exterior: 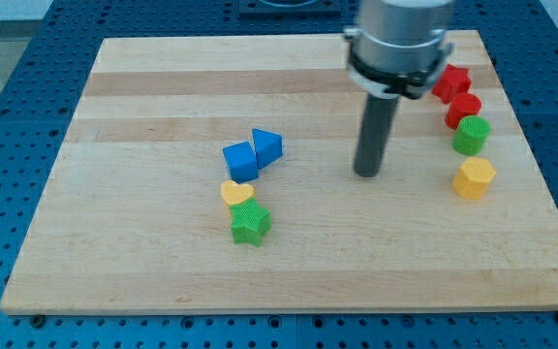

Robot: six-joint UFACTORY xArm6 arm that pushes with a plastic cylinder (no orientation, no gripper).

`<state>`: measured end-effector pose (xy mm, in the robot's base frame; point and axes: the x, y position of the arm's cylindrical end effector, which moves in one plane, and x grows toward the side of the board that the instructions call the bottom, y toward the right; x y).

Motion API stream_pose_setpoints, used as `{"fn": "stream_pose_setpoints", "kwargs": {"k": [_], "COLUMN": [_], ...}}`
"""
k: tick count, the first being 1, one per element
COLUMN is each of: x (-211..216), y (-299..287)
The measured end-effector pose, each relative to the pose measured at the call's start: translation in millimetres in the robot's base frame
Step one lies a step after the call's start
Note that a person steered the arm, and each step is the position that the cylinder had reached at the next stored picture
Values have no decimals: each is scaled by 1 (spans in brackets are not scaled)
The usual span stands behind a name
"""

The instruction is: Point your arm at blue triangle

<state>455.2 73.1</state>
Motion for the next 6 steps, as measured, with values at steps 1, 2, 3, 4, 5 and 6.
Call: {"fn": "stream_pose_setpoints", "kwargs": {"k": [1, 2, 3, 4, 5, 6], "x": [-34, -82, -90, -71, -70, -70], "y": [-33, -59, -109, -162, -167, -167]}}
